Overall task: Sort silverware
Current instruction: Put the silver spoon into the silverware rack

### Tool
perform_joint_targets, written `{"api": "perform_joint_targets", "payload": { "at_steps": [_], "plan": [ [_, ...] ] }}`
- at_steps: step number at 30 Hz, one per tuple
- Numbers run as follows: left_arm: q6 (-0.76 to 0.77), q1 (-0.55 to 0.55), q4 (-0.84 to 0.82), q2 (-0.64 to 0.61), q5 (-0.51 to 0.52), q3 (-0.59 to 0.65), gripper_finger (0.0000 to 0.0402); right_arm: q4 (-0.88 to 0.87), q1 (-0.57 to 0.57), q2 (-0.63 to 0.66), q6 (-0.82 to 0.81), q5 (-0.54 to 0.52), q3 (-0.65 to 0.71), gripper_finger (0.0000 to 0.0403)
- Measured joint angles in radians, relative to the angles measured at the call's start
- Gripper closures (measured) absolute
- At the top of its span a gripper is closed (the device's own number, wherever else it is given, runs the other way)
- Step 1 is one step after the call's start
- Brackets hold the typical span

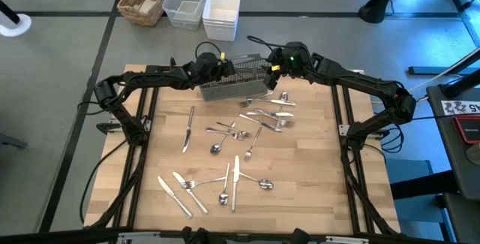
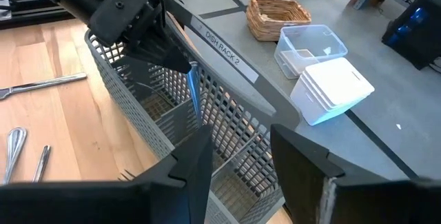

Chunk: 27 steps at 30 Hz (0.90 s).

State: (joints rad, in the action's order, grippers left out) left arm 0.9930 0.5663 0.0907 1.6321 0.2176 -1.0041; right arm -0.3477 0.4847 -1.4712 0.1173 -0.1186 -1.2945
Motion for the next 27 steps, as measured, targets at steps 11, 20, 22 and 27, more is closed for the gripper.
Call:
{"api": "perform_joint_targets", "payload": {
  "at_steps": [11, 20, 22, 27],
  "plan": [
    [0.004, 0.000, 0.007, 0.000, 0.000, 0.000, 0.0295, 0.001, 0.029, -0.062, 0.011, -0.059, -0.001, 0.0256],
    [0.010, 0.000, 0.011, 0.000, 0.000, 0.000, 0.0295, -0.106, 0.205, -0.138, -0.058, -0.064, 0.000, 0.0256],
    [0.019, 0.000, 0.013, 0.000, 0.000, 0.000, 0.0295, -0.095, 0.245, -0.145, -0.068, -0.053, 0.000, 0.0256],
    [0.035, 0.000, 0.030, 0.000, 0.000, 0.000, 0.0295, -0.088, 0.298, -0.208, -0.072, 0.029, 0.000, 0.0256]
  ]
}}
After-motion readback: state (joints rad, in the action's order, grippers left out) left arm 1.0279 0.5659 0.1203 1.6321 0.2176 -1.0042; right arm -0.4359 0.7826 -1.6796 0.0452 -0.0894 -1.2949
